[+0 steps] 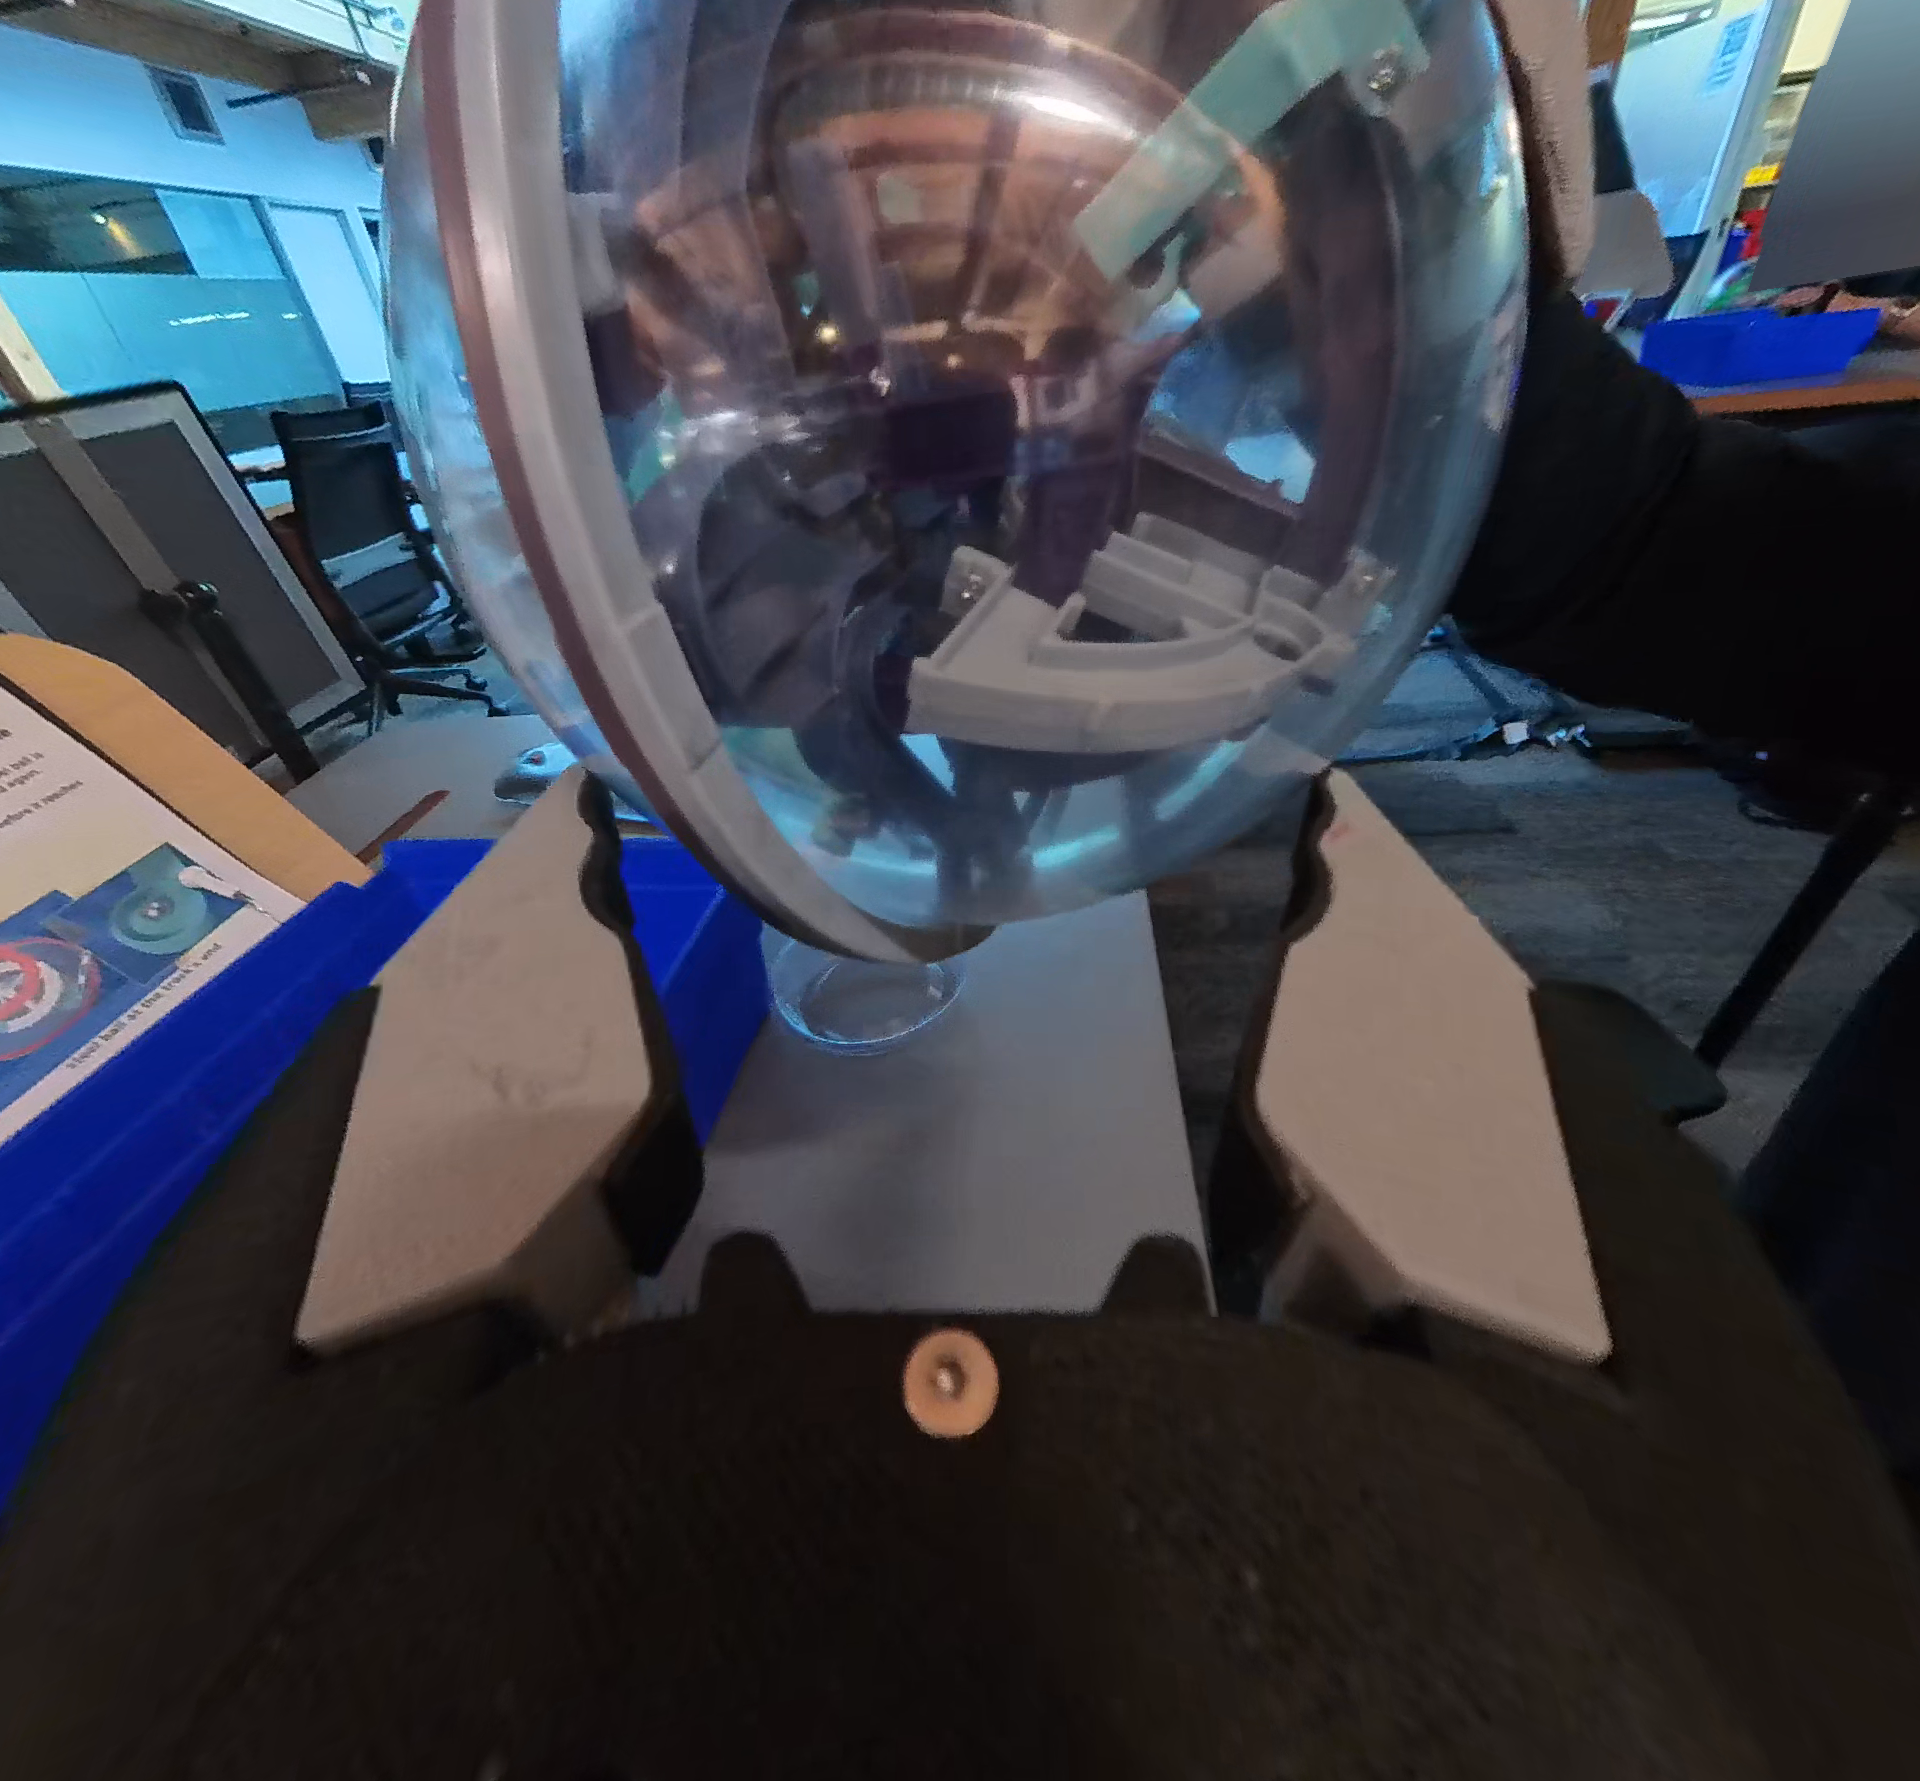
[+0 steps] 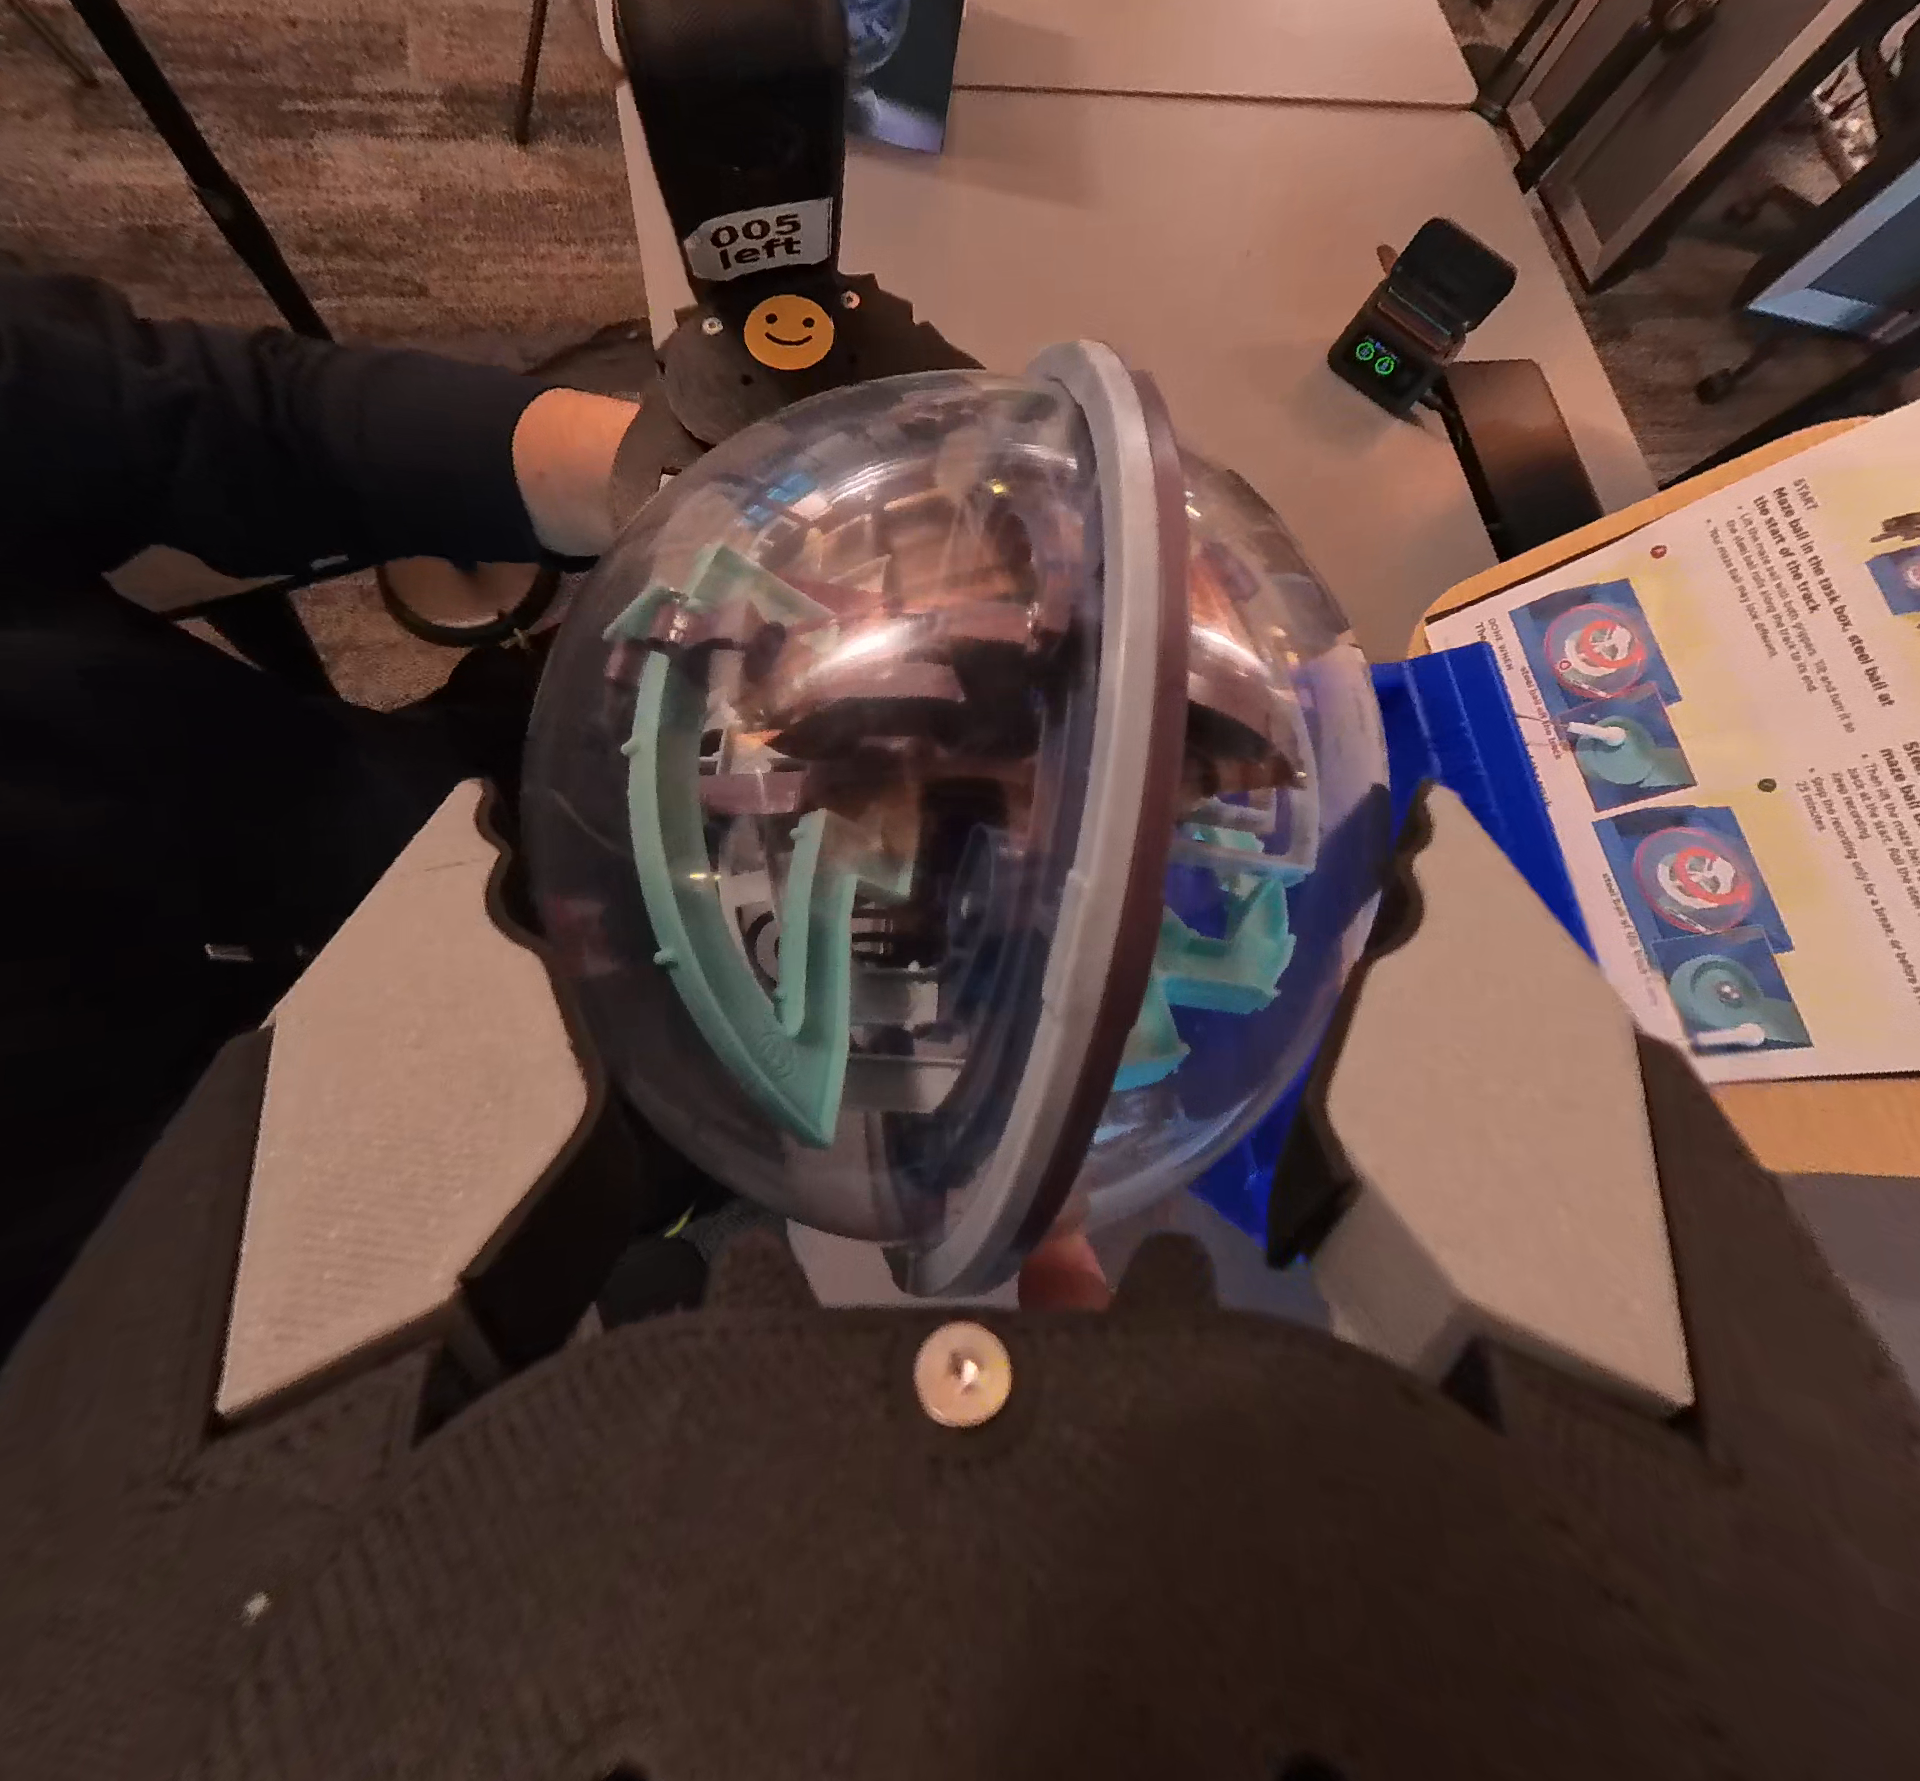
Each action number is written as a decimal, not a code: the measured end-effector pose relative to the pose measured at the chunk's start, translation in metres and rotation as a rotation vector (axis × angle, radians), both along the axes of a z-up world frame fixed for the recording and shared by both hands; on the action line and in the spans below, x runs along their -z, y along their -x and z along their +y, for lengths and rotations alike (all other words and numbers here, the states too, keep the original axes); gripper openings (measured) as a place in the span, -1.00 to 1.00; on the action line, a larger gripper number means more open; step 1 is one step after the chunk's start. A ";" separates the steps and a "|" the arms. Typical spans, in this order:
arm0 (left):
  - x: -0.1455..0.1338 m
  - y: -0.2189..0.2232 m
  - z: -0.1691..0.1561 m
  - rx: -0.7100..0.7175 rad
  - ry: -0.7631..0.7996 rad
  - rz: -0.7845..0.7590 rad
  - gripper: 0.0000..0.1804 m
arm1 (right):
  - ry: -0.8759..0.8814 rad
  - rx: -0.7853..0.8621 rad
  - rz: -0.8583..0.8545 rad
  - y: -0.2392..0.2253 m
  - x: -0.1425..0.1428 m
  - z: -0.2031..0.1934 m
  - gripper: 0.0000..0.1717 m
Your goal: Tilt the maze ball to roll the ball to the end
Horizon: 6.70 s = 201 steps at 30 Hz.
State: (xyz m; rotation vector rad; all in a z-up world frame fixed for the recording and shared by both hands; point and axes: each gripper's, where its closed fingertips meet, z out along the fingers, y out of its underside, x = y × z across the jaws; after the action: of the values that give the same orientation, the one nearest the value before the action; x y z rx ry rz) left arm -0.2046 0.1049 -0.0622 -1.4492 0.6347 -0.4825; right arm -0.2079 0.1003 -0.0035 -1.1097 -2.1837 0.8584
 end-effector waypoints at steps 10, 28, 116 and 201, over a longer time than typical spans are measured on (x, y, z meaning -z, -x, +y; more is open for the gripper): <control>-0.057 0.008 -0.016 -0.052 -0.096 0.160 0.40 | -0.002 -0.053 0.219 -0.005 -0.050 -0.015 0.83; -0.100 -0.014 -0.032 0.019 -0.305 0.082 0.40 | -0.261 0.031 0.120 -0.020 -0.094 -0.048 0.83; 0.197 0.039 -0.040 -0.084 0.425 0.168 0.34 | 0.747 -0.119 0.263 0.020 0.193 0.002 0.68; 0.181 0.039 -0.060 0.028 0.542 -0.079 0.44 | 0.604 -0.070 0.327 0.021 0.211 -0.027 0.76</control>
State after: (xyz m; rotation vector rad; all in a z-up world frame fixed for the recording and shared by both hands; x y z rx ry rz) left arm -0.2439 0.0449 -0.2432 -1.9201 0.4783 -0.7704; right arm -0.2292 0.0735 -0.2143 -1.0573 -1.7390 1.6728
